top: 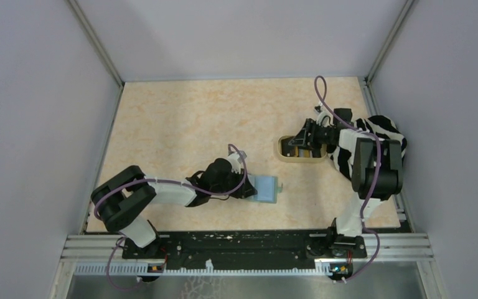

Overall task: Put the credit cards into the card holder
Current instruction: Pick up the credit card from the storage box.

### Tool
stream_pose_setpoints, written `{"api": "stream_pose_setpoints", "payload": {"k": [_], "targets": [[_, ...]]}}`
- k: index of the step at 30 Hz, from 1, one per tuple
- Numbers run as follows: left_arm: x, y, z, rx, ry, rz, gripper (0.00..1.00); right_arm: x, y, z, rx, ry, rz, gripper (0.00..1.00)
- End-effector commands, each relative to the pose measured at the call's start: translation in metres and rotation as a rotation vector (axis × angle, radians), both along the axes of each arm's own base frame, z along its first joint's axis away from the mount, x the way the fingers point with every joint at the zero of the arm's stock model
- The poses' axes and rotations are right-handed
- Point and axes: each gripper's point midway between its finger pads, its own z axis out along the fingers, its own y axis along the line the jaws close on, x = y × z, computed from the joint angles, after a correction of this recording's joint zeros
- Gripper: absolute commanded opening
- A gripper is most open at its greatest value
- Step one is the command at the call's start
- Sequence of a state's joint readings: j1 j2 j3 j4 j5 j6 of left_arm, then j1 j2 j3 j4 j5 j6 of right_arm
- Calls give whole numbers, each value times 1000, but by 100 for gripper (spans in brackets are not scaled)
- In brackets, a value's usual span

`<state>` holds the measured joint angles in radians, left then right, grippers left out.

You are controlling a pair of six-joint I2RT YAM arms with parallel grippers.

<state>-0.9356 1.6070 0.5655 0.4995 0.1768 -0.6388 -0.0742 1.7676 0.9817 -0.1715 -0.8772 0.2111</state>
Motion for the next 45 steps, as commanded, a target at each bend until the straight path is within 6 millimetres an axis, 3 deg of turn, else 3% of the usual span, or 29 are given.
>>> {"api": "stream_pose_setpoints", "payload": {"k": [1,8,17,28,36,41,45], "targets": [[-1,-5,16,-61,-17,-10,31,1,13,-1,35,2,39,53],[-4,-5,15,-74,-7,-14,31,-3,23,-3,63,13,74,59],[-5,-4,16,-78,-1,-13,31,-7,38,26,212,-34,115,43],[-6,-7,14,-86,7,-21,31,-12,45,8,225,40,110,35],[-4,-9,12,-78,8,-26,31,-13,54,-7,167,55,130,46],[-3,-12,11,-72,7,-31,31,-18,61,2,234,63,151,48],[-1,-13,12,-72,3,-32,31,-13,54,-16,115,78,105,53]]}}
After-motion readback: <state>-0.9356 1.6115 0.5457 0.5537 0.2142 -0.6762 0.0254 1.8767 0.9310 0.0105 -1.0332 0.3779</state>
